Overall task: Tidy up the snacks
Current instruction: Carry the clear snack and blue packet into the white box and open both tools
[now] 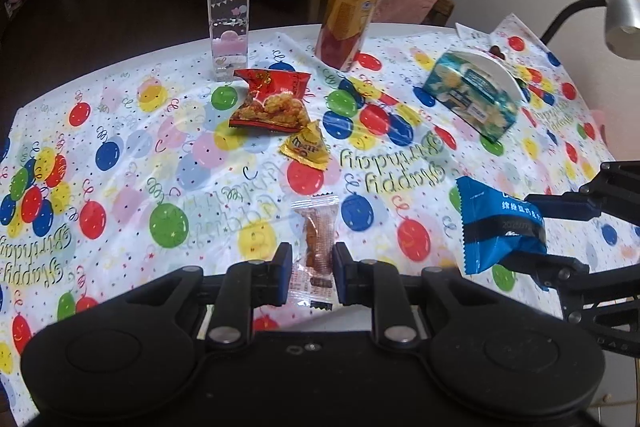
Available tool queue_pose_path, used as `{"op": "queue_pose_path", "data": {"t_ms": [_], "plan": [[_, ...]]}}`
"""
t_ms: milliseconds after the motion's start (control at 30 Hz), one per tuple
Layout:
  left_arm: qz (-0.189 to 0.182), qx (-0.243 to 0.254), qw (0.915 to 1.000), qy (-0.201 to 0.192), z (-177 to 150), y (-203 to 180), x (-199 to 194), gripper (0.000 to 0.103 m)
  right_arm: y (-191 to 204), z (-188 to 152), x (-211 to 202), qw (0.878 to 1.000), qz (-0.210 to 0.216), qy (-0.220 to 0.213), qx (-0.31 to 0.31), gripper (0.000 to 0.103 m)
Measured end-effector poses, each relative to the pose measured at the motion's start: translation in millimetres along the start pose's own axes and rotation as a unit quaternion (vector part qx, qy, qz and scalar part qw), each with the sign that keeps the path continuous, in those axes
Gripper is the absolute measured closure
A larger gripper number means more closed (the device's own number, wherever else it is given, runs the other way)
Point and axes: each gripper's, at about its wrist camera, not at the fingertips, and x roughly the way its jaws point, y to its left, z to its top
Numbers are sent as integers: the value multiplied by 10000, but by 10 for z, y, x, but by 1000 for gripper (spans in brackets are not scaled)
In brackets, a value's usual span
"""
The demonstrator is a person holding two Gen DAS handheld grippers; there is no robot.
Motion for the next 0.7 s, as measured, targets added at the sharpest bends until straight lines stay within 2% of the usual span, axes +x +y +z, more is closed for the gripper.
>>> {"op": "queue_pose_path", "data": {"t_ms": [400, 700], "plan": [[-139, 251, 9996, -22, -468, -6, -374, 84, 526, -178, -321, 9999, 66, -128, -12, 63], [-161, 216, 9996, 103, -801, 102, -452, 84, 860, -314, -305, 9998, 207, -70, -20, 63]]}}
